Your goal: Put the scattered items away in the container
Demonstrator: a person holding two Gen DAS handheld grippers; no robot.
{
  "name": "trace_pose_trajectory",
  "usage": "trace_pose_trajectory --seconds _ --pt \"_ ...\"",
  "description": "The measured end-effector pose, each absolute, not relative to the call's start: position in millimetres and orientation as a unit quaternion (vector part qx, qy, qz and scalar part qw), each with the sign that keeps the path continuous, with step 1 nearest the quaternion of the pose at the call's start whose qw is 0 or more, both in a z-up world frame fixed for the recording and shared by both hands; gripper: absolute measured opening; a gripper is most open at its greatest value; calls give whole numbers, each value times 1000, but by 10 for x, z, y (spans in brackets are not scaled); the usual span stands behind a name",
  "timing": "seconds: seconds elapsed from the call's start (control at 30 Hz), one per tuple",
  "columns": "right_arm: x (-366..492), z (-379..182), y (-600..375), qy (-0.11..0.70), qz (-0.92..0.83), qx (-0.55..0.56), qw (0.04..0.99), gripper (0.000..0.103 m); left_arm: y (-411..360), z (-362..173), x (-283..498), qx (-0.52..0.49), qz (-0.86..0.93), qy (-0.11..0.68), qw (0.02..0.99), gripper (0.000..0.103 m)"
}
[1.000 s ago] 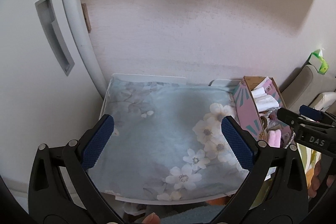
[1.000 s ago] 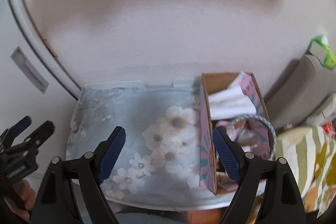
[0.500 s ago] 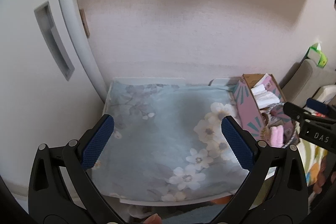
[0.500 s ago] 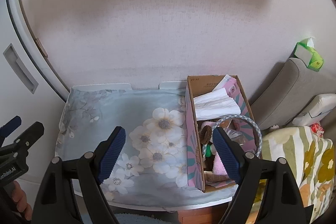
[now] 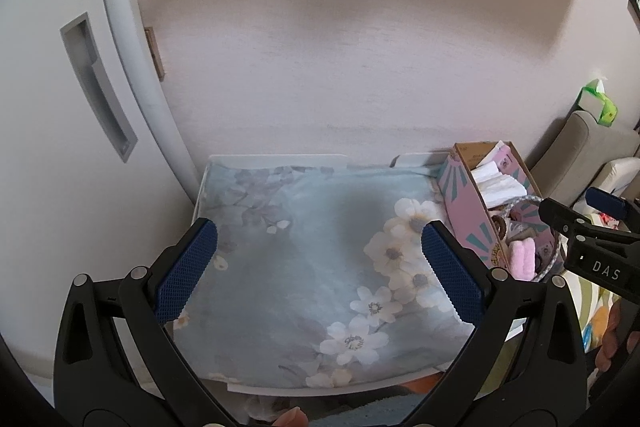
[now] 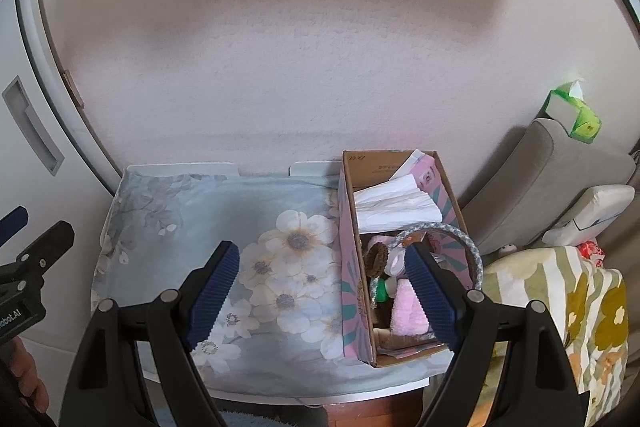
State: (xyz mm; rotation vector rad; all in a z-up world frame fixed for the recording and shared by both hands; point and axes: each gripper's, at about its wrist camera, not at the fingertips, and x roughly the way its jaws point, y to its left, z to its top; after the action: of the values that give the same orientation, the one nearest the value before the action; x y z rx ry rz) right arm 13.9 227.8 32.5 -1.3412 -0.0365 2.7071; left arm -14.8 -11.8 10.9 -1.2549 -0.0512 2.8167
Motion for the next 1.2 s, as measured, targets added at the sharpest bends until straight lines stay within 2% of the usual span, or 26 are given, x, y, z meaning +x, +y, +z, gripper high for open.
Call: trace_pose_trajectory --seconds 1.2 --pt "236 348 2300 -9 900 -430 69 82 -30 141 -109 -396 917 -1 52 102"
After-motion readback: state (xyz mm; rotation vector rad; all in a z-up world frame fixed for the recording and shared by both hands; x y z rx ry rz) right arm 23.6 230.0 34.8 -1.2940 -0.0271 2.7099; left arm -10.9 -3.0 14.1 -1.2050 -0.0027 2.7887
